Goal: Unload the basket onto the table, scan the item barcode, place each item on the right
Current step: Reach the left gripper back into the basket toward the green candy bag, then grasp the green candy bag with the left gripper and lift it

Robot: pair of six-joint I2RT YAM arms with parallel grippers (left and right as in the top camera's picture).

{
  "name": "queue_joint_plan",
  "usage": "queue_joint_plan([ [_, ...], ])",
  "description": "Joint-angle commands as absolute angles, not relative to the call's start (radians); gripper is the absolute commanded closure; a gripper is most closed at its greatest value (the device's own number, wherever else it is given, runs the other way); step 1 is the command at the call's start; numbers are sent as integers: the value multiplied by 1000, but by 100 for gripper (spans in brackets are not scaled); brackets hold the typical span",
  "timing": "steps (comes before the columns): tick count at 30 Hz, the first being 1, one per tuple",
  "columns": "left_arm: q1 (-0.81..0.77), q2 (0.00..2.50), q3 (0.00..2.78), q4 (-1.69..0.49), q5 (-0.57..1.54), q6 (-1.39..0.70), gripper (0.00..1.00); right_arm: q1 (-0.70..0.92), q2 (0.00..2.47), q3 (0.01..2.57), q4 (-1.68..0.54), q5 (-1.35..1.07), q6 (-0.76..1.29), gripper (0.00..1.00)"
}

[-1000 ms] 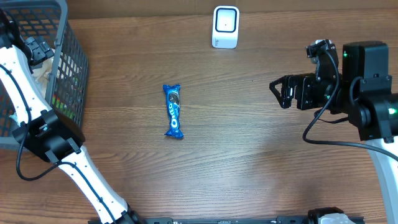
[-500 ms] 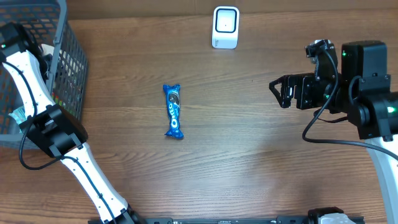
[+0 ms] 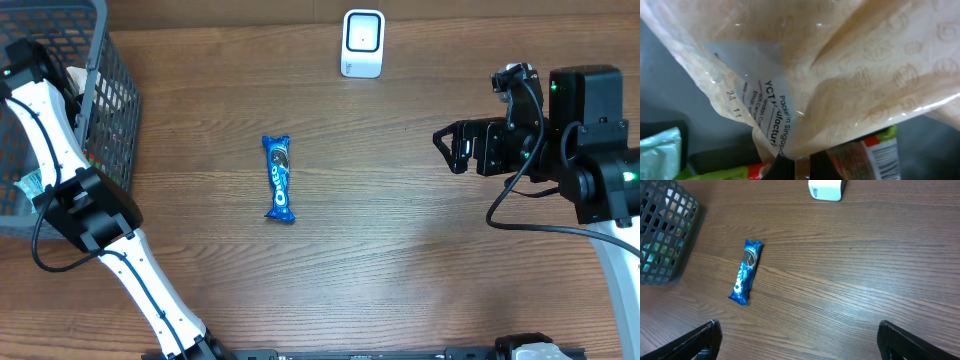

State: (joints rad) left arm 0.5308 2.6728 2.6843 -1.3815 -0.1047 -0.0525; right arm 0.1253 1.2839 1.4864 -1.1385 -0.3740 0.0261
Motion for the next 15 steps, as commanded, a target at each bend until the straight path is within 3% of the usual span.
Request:
queue_joint_plan([
  [1, 497, 2677, 2687, -1401, -51, -93, 96, 129, 1280, 1511, -1135, -369, 31, 1],
  [9, 496, 2529, 2687, -1411, -51, -78, 94, 129, 1280, 1511, -1132, -369, 31, 1],
  [10, 496, 2511, 2687, -1417, -47, -74, 91, 129, 1280, 1511, -1132, -369, 31, 1],
  [13, 496, 2464, 2687, -1472, -3, -75, 62, 129, 1280, 1511, -1129, -368, 31, 0],
  [15, 497, 2440, 2687, -1526, 8, -98, 49, 129, 1280, 1511, -1127, -369, 31, 1],
])
